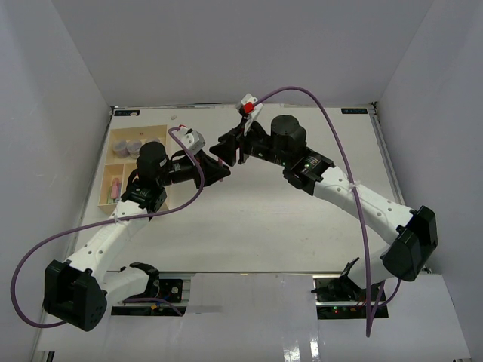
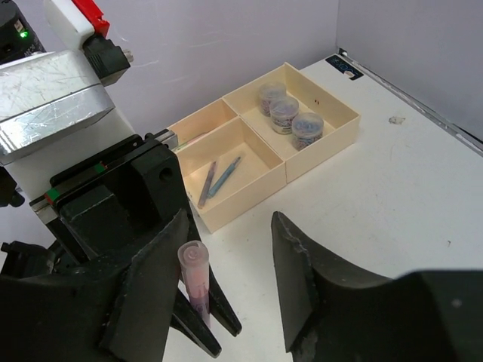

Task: Sort the stationery into containers
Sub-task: Close the pen cap on the pen.

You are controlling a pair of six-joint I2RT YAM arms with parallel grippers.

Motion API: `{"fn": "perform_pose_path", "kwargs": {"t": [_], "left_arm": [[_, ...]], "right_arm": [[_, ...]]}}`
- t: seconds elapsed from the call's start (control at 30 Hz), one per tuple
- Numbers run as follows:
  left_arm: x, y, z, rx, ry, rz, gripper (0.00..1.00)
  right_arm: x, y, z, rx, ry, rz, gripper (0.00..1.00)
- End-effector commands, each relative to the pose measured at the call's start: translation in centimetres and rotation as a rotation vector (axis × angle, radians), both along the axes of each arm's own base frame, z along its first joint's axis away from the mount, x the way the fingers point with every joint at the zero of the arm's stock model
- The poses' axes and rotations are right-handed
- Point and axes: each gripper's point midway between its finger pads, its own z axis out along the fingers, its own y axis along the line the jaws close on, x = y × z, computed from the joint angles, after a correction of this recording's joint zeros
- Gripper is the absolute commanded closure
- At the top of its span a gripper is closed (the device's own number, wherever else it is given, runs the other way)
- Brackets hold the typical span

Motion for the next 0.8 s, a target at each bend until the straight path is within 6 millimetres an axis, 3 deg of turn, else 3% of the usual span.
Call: {"fn": "perform_pose_path", "kwargs": {"t": [0.0, 0.13, 0.4, 0.6, 0.77], "left_arm": [[-0.3, -0.3, 1.7, -0.012, -0.045, -0.025, 1.0], [-0.2, -0.3, 1.6, -0.011, -0.044, -0.022, 1.0], [-0.3, -0.2, 1.8, -0.013, -0.041, -0.017, 1.0], [-0.6, -0.1, 2.7, -0.018, -0.05, -0.02, 1.0], [-0.4, 0.1, 5.4, -0.028, -0.104, -0.001, 1.0]], "right_arm": [[-0.1, 0.2, 3.2, 0.065, -0.048, 0.015, 0.48], [-0.2, 0.4, 2.6, 0.052, -0.034, 0.03, 0.58], [-0.6, 0.5, 0.4, 0.013, 0.004, 0.05, 0.91], [-1.1, 0.4, -2.4, -0.062, 0.055, 0.067, 0.92], [-1.9, 0.2, -5.2, -0.133, 0.108, 0.088, 0.92]]}}
